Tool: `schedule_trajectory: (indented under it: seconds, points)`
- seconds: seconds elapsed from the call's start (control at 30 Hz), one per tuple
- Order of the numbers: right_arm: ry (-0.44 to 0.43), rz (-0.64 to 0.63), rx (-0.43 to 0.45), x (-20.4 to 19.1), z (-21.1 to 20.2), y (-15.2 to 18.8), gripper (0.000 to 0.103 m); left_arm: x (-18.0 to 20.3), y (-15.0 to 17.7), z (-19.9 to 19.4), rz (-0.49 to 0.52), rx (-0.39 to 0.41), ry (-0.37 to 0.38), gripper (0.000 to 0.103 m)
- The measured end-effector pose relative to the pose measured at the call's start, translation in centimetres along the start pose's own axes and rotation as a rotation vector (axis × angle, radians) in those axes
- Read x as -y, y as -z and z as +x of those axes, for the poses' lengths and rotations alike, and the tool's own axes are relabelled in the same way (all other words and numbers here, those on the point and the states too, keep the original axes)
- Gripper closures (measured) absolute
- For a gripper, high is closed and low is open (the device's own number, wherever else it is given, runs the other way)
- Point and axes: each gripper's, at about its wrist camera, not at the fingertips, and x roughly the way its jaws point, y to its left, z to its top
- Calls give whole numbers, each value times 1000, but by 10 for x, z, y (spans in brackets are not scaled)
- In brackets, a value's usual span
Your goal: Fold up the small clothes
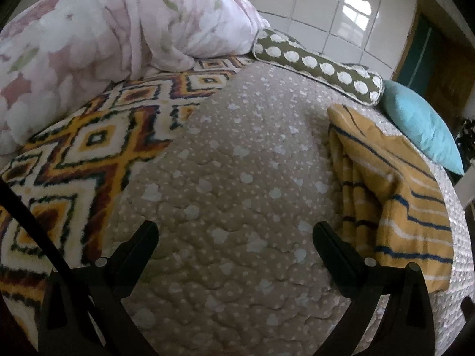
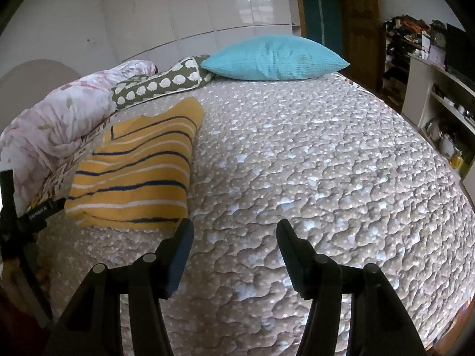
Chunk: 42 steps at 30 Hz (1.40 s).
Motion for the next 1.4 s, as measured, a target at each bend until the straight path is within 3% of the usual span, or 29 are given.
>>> schedule_trajectory:
  seconds: [0.37,0.6,0.83,1.13,1.4]
  points:
    - [12,-47,11,-10,0,3,37,12,6,-41,26,178,-55,0]
    - [24,-57,19,-11,0,5,37,16,13,-71,20,246,-73,0]
    - [-5,-28,34,-7,1,4,37,21,35,-118,-1,177,5,0]
    - [-28,-27,100,4,-10,7,35,55,64,-156,113,126,-51,0]
    - [16,-25,174,26,-28,6,31,83,82,-164,184,66,-37,0]
